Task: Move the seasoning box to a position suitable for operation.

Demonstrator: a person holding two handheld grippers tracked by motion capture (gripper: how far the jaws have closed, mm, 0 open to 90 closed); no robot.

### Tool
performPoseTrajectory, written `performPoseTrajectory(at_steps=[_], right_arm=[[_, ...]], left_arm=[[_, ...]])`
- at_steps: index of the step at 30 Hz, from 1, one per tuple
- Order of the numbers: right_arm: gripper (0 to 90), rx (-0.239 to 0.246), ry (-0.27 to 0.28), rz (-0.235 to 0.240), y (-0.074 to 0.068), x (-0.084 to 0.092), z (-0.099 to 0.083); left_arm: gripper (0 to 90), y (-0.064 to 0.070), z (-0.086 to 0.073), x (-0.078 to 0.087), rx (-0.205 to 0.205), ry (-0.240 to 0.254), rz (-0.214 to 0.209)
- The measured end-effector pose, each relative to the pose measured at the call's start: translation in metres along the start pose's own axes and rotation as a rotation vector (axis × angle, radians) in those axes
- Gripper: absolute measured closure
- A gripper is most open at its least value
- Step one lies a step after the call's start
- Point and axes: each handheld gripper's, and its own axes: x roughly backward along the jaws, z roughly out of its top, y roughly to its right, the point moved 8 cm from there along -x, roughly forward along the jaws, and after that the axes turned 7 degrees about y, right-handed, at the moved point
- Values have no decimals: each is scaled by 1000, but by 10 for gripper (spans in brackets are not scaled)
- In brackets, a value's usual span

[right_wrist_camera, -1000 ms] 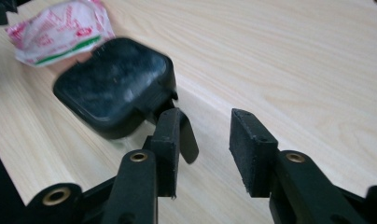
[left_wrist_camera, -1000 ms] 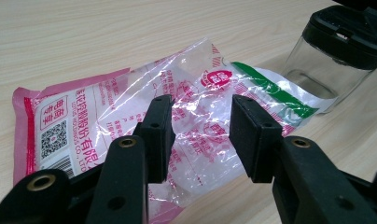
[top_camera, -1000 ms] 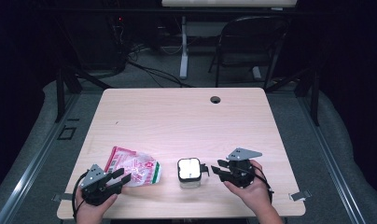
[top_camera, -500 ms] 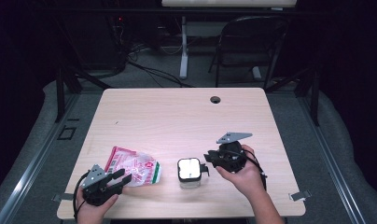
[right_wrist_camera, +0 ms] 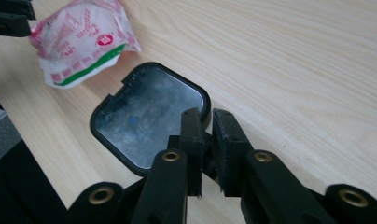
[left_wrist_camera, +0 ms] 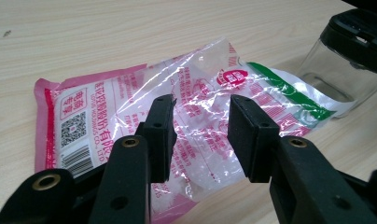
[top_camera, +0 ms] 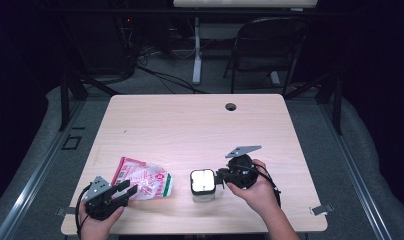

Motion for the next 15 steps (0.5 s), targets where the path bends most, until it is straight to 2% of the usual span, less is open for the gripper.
performPoseTrajectory(at_steps=[1, 3, 7, 9, 12, 15], right_arm=[[842, 8, 8, -2, 1, -2, -1], [853, -12, -2, -1, 1, -4, -3], [865, -15, -12, 8, 0, -8, -6], [868, -17, -15, -3, 0, -9, -6], [868, -32, -16, 6, 0, -8, -7], [872, -31, -12, 6, 2, -8, -8]], left_arm=[[615, 1, -1, -1, -2, -3, -4], [618, 4, -1, -2, -17, -11, -12], [627, 10, 0, -3, -27, -11, -25], [648, 14, 2, -4, -27, -15, -35], [695, 19, 6, -6, -34, -12, -40], [742, 37, 14, -15, -75, -24, -58]])
